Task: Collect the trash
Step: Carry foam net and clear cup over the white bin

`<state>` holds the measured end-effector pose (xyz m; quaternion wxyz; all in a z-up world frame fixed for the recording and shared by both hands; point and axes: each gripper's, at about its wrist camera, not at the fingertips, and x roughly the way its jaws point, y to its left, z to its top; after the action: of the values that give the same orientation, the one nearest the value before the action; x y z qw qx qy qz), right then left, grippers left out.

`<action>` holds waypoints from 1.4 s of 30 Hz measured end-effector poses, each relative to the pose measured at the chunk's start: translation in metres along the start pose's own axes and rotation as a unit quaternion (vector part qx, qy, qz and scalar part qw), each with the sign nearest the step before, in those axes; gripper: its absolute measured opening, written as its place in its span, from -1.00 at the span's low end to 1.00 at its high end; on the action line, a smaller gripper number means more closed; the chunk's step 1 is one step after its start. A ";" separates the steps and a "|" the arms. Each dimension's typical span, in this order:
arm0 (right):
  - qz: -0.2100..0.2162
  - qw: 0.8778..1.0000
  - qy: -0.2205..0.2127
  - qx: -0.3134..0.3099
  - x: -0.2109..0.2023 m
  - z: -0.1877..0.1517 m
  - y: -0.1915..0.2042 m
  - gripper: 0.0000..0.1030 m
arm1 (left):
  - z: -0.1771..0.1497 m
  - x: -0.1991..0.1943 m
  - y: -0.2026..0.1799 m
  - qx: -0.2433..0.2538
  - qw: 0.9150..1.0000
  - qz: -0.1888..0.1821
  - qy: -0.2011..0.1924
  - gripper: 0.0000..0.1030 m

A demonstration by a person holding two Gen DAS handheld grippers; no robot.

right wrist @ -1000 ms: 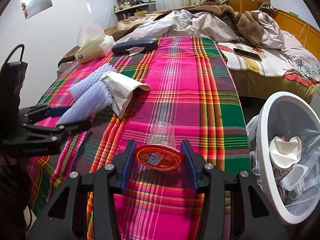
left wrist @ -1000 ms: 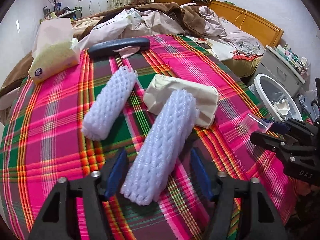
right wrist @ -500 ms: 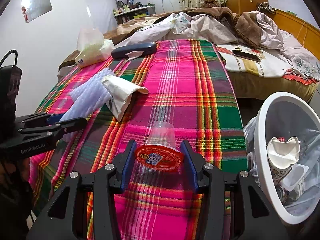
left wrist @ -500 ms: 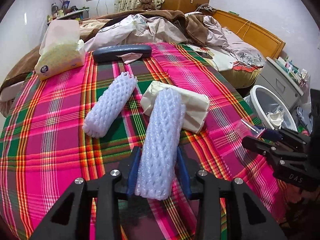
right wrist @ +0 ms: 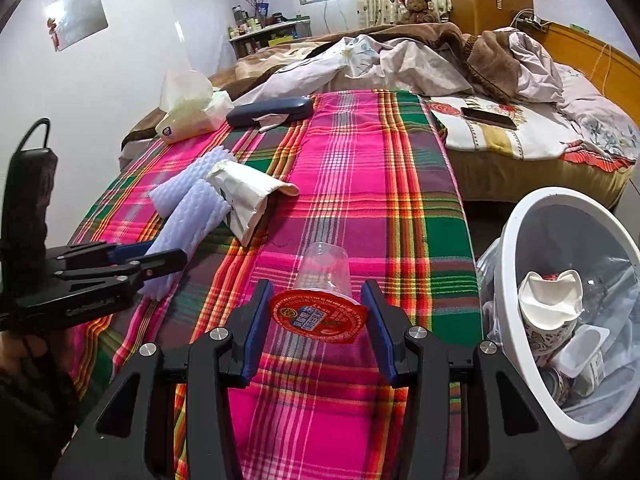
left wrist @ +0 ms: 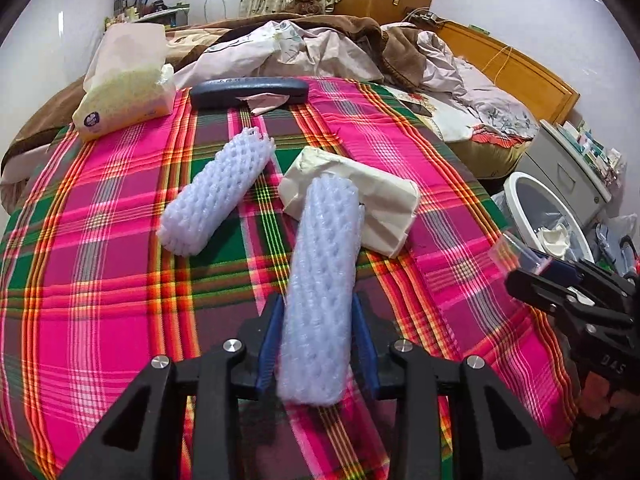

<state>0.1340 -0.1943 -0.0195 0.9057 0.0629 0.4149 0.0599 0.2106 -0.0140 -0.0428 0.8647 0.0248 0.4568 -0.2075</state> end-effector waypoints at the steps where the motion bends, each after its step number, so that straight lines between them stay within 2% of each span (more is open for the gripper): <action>1: -0.001 1.000 -0.001 0.001 0.000 0.000 -0.001 -0.09 | 0.000 0.001 -0.001 0.001 1.000 0.006 0.002 -0.28; 6: 0.000 1.000 -0.003 0.001 -0.002 0.000 -0.002 -0.09 | 0.002 0.000 0.001 -0.023 1.000 0.010 -0.003 -0.28; 7: 0.000 1.000 -0.004 0.002 -0.002 0.000 -0.003 -0.09 | 0.003 -0.001 0.001 -0.027 1.000 0.009 -0.004 -0.37; 15: 0.001 1.000 -0.018 0.010 -0.012 0.002 -0.008 -0.09 | 0.004 -0.026 -0.014 -0.014 0.999 0.001 -0.038 -0.40; 23: -0.007 0.999 -0.045 0.023 -0.034 0.002 -0.023 -0.09 | 0.008 -0.050 -0.047 0.017 0.998 0.002 -0.064 -0.40; 32: -0.035 0.995 -0.077 0.046 -0.063 0.001 -0.055 -0.09 | 0.014 -0.057 -0.100 0.055 0.995 -0.026 -0.078 -0.40; 42: -0.077 0.989 -0.098 0.079 -0.090 -0.006 -0.100 -0.09 | 0.021 -0.048 -0.165 0.098 0.990 -0.062 -0.077 -0.40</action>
<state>0.0766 -0.3070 0.0270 0.9362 0.1078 0.3308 -0.0495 0.1404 -0.1529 0.0324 0.8762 0.0649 0.3666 -0.3060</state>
